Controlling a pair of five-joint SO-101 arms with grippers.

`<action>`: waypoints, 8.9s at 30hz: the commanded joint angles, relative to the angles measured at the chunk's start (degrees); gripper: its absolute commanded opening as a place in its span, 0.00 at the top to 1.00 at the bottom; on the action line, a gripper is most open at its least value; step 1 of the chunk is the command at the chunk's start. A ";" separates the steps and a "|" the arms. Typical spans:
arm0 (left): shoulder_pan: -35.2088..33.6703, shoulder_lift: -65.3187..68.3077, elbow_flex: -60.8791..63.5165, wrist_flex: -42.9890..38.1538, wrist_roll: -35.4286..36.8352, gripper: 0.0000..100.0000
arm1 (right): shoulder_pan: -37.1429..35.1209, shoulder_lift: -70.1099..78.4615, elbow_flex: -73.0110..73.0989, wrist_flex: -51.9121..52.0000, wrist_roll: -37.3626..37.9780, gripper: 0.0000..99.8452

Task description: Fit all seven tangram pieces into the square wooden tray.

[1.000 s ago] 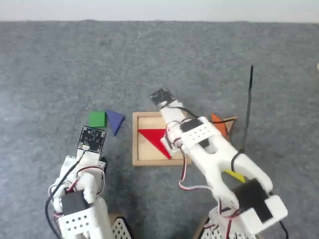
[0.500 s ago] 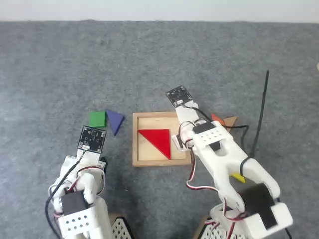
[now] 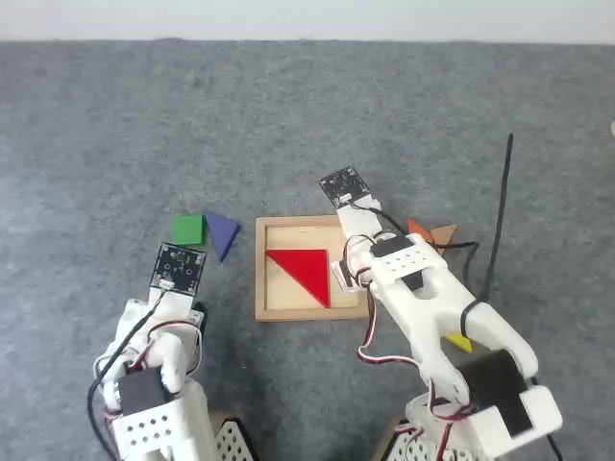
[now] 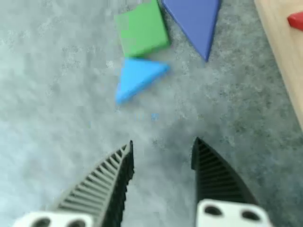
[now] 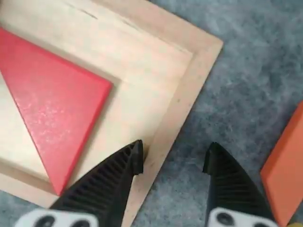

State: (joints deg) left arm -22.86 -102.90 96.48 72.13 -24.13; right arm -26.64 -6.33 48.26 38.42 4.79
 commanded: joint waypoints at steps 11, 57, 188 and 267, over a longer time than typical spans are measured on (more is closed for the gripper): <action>19.78 17.41 -28.97 -10.73 24.35 0.81 | 1.01 -10.68 6.68 -6.02 1.14 0.77; 32.18 79.56 -32.13 -33.14 21.54 0.69 | -1.98 -8.31 4.22 -4.53 1.41 0.77; 9.67 65.05 -28.97 -40.09 40.97 0.69 | -0.66 9.80 -15.47 11.03 2.90 0.77; 9.76 40.88 -12.70 -48.26 39.38 0.69 | 14.99 -35.65 11.34 33.89 26.90 0.63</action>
State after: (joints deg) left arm -12.75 -60.53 84.09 23.78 14.73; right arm -7.30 -40.09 59.87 71.91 33.01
